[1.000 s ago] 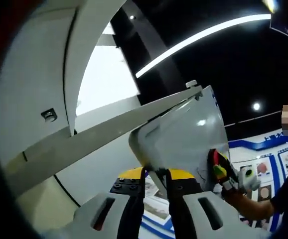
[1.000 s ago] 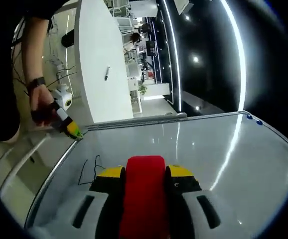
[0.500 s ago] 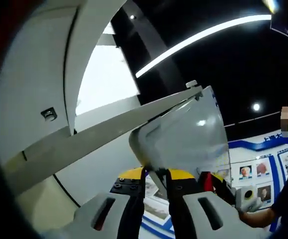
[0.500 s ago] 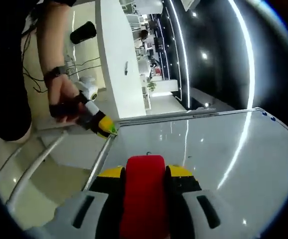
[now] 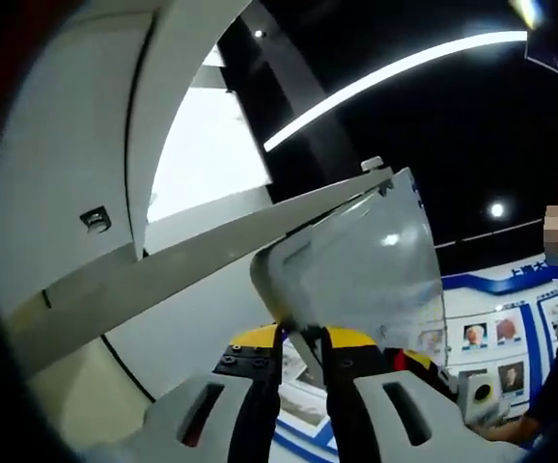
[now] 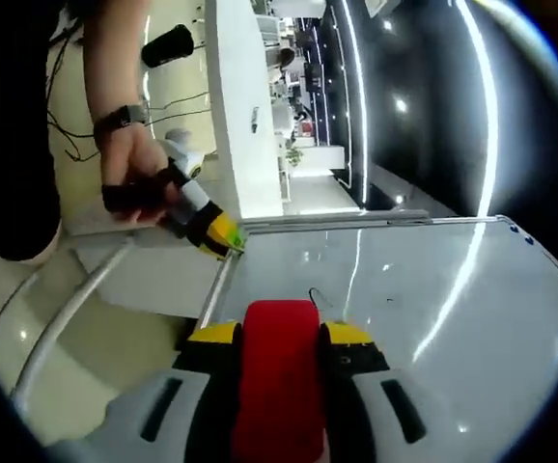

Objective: Wipe the writing off the whiteboard with the eraser

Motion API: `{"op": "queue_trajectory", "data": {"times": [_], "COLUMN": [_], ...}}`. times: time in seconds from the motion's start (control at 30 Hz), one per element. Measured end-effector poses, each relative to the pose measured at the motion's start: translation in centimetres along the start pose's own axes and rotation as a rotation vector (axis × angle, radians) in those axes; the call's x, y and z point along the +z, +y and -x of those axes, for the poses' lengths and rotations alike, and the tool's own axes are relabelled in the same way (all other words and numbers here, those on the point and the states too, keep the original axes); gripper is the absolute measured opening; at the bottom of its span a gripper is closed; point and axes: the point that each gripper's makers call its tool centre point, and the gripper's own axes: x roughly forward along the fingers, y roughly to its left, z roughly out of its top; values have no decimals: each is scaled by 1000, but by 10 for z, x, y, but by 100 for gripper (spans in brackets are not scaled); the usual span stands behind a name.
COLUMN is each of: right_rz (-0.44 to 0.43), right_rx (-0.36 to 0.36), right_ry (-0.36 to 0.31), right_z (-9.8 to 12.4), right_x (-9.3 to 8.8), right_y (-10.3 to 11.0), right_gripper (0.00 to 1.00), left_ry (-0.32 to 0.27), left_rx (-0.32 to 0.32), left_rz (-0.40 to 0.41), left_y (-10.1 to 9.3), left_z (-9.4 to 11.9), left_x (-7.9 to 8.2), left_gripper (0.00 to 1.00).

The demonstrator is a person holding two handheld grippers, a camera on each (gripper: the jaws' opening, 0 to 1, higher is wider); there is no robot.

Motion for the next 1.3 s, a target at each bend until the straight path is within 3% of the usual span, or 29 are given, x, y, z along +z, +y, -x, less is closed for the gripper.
{"op": "queue_trajectory", "data": {"times": [0.17, 0.37, 0.53, 0.63, 0.67, 0.7, 0.77, 0.87, 0.93, 0.97, 1.03, 1.13, 1.3], "right_rz": [-61, -69, -74, -38, -44, -49, -159, -115, -160, -217, -168, -175, -147], "right_rx": [-90, -124, -137, -214, -272, -260, -233, -307, -318, -282, -289, -276, -178], "right_ry": [-19, -59, -71, -63, -65, -65, -80, -96, -119, -144, -144, -145, -148], "right_z": [7, 16, 20, 26, 29, 28, 24, 24, 24, 21, 16, 8, -9], "right_x": [2, 7, 12, 15, 16, 17, 17, 18, 17, 18, 18, 19, 24], "right_y": [-72, -171, -241, -290, -308, -315, -317, -314, -306, -296, -282, -257, -195], "right_gripper": [27, 27, 27, 27, 27, 27, 27, 27, 27, 27, 27, 27, 27], "left_ry": [-6, -7, -6, -6, -6, -6, -8, -13, -4, -2, -8, -19, -9], "left_rx": [-1, -2, -1, -1, -1, -2, -6, -3, -6, -6, -4, 5, 0], "left_rz": [4, 5, 5, 4, 3, 2, -8, -3, -7, -7, -4, 22, 16], "left_y": [0, -1, -2, -1, -1, -1, 0, 1, 1, 1, 1, 1, -3], "left_z": [0, 0, -1, -1, -1, -1, 0, 0, 0, 0, 0, 0, 1], "left_x": [0, -1, -2, -1, -1, -1, -1, 1, -1, -1, -1, -2, -3], "left_gripper": [20, 19, 20, 20, 20, 20, 20, 19, 19, 19, 19, 18, 18]}}
